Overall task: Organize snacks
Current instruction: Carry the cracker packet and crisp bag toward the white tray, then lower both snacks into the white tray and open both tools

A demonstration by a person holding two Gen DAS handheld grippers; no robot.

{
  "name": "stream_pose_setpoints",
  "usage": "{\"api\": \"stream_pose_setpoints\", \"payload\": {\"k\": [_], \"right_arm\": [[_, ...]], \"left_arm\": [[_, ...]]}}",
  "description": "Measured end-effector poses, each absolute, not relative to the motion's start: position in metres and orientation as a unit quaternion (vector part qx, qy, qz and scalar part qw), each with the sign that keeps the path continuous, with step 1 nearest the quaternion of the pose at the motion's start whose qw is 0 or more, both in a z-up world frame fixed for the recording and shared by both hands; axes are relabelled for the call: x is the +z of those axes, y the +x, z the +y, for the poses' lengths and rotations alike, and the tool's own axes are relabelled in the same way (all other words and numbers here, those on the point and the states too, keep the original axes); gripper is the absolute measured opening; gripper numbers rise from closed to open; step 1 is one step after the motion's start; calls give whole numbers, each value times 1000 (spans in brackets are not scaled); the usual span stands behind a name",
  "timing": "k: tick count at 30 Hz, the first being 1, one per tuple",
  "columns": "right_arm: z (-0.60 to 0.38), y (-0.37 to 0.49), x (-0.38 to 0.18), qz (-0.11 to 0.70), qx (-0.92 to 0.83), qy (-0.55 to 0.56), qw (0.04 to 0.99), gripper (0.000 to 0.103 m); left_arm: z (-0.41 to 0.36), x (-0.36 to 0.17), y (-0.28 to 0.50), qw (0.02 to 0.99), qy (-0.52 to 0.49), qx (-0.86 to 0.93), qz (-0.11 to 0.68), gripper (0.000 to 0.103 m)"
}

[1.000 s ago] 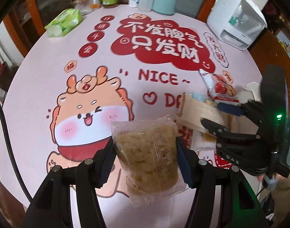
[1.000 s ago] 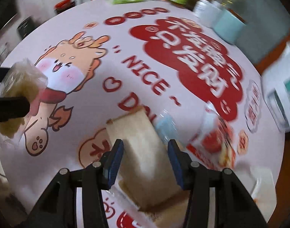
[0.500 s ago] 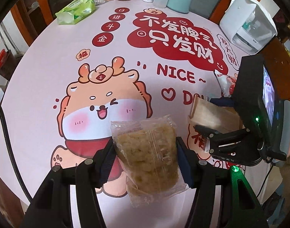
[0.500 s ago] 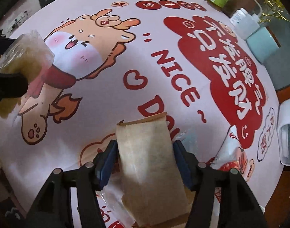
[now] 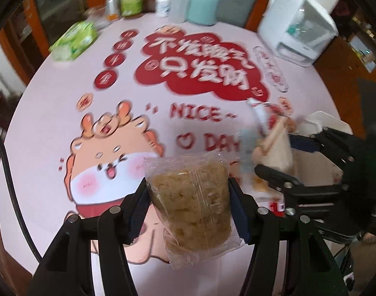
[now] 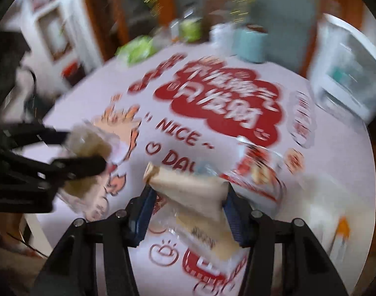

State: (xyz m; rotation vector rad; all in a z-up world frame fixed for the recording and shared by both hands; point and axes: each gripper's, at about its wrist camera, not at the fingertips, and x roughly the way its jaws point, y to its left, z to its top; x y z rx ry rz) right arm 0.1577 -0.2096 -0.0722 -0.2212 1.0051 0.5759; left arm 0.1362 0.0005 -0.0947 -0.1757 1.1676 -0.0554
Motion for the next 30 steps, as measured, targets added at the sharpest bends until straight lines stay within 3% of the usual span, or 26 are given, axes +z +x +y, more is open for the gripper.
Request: {"api": "stream_pose_setpoints", "payload": {"k": [10,12,13,21,25,27,28,30], "right_arm": [[-360,96,-33,441,157,108,877,47],[-382,87,-27,425,111,101,893,16],[-389,85,-27,425,105,100,894,14],[-447,78,-51,438,35,113,891,14],[-462,76,-61,445,17,112,888,16],[-467,74,-59,447,12,106,888,33],[-468,74,-57,446,12,107,888,48],[-472,71,-54,433,9,112,895,54]], "left_arm": [[-109,-44,133,847,-5,-147,511,59],[-141,-39,133,844,12,-175,506,59],[-159,-37,133,842,21,-190,505,59],[-264,-45,137,831,59,-244,496,59],[-293,-57,144,826,71,-240,505,59],[-305,-61,149,825,75,-236,507,59],[-309,-61,151,826,78,-234,506,59],[-316,-61,157,831,87,-224,502,63]]}}
